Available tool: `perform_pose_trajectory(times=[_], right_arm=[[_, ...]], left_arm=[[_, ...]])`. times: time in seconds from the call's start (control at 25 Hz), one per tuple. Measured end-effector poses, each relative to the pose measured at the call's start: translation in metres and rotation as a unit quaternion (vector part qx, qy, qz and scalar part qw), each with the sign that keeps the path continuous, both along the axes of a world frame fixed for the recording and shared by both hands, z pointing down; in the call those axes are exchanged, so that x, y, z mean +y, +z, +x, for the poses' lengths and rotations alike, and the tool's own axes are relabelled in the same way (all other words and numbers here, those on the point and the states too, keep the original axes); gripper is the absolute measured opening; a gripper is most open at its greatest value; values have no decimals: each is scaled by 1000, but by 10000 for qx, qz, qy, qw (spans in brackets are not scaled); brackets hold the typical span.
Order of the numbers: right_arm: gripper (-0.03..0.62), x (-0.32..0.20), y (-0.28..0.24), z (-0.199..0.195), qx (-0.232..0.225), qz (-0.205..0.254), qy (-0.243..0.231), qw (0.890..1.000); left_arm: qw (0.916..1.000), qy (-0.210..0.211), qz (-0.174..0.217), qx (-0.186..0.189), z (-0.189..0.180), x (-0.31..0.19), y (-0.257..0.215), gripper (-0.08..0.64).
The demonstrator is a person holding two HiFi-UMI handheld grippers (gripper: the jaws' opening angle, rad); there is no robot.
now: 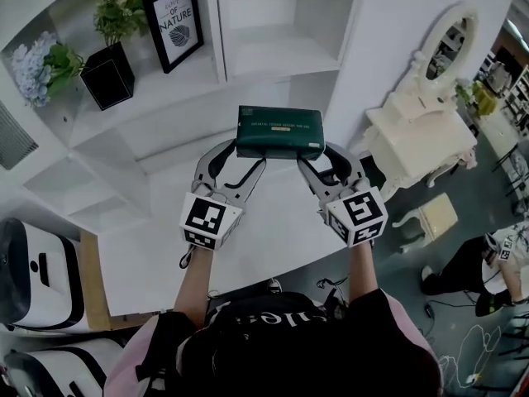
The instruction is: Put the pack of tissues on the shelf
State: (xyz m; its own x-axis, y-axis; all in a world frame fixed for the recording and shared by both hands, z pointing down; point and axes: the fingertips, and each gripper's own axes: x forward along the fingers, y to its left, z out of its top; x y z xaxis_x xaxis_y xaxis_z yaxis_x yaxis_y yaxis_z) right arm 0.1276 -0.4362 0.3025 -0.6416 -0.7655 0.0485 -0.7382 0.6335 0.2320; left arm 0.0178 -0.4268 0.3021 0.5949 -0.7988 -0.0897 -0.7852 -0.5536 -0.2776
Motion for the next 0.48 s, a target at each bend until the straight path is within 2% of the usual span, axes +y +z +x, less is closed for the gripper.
perform_pose_trajectory(times=[0.16,0.32,0.48], right_arm=[[238,-20,-28,10,84,272,-108,9995],[232,-41,-53,17,140,366,-246,9989],[232,-66,-74,21,74,385,-428,9983]], left_arm=[[9995,-135,260,-120,9,-17,-32,258],[9989,-259,385,-34,14,-36,-64,258],[9980,-276,413,-393,22,-56,-82,252]])
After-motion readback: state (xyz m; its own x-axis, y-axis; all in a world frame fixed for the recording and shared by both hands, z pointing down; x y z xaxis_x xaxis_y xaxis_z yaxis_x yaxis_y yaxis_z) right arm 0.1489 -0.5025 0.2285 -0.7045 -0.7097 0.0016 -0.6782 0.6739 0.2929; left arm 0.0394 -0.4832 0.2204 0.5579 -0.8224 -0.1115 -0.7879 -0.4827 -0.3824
